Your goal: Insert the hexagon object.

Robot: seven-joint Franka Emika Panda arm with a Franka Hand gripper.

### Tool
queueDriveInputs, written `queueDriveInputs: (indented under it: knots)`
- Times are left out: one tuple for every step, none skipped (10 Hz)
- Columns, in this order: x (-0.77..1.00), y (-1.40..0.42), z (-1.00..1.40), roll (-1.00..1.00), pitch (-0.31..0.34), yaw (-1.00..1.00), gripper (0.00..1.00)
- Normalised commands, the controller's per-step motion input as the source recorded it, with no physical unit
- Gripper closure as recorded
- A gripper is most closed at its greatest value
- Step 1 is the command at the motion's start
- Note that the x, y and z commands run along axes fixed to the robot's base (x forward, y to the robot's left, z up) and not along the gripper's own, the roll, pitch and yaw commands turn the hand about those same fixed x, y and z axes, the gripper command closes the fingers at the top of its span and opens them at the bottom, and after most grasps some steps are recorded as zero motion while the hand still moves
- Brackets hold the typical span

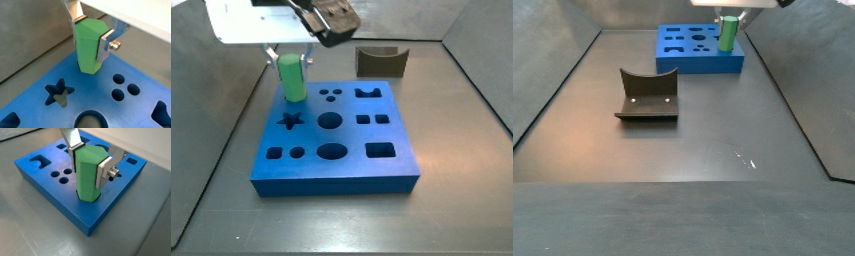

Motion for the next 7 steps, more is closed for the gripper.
queueDriveInputs:
  knots:
    - [0.27,-0.06,-0.37,0.0,0.001,-0.09,1.0]
    - [0.22,-0.09,-0.4,0.08,0.016,-0.09,1.0]
    - [0.1,-0.11,-0.52,0.17,0.004,-0.08,1.0]
    - [0.05,-0.1,-0.57,0.19,0.0,-0.05,1.0]
    - [0.26,0.0,-0.58,0.18,0.003,0.05,1.0]
    - [0.03,0.0,-0.28,0.0,-0.027,0.0,1.0]
    - [0.0,0.0,0.0,0.0,0.0,0.0,1.0]
